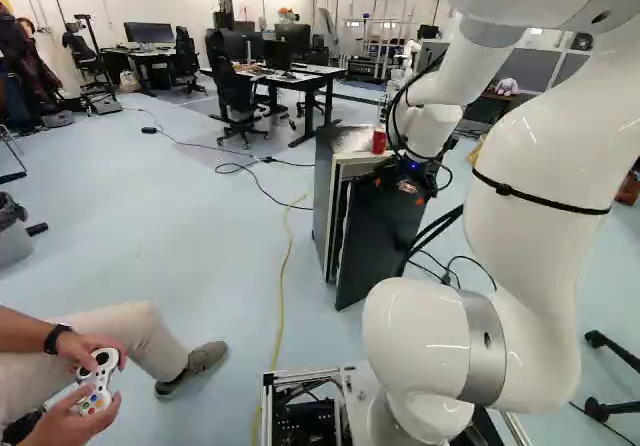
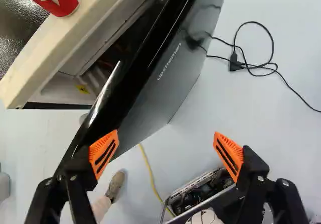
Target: Grab a drink from the fridge
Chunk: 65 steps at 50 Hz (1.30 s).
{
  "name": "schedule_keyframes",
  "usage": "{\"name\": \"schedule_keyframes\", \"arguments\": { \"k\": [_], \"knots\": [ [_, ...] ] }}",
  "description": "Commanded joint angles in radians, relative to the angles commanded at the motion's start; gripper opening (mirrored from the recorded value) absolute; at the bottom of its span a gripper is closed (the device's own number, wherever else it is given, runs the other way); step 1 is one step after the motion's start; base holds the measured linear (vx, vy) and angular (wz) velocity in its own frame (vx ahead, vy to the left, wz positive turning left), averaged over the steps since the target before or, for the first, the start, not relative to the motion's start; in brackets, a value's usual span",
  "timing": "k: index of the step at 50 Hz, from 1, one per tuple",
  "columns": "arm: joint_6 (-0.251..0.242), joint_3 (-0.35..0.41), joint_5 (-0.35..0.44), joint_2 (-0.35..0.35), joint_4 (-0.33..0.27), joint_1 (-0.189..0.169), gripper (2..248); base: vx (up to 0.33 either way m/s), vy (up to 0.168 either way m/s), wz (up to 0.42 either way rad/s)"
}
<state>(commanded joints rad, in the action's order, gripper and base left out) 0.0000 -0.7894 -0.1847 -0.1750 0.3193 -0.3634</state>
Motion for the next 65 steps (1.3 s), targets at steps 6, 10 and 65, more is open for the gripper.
{"name": "schedule_keyframes", "arguments": {
  "k": [6, 10, 65],
  "knots": [
    [0.000, -0.013, 0.000, -0.011, 0.000, 0.008, 247, 0.000, 0.000, 0.000],
    [0.000, -0.021, 0.000, -0.018, 0.000, 0.014, 247, 0.000, 0.000, 0.000],
    [0.000, -0.099, 0.000, -0.105, 0.000, 0.052, 247, 0.000, 0.000, 0.000]
  ]
}}
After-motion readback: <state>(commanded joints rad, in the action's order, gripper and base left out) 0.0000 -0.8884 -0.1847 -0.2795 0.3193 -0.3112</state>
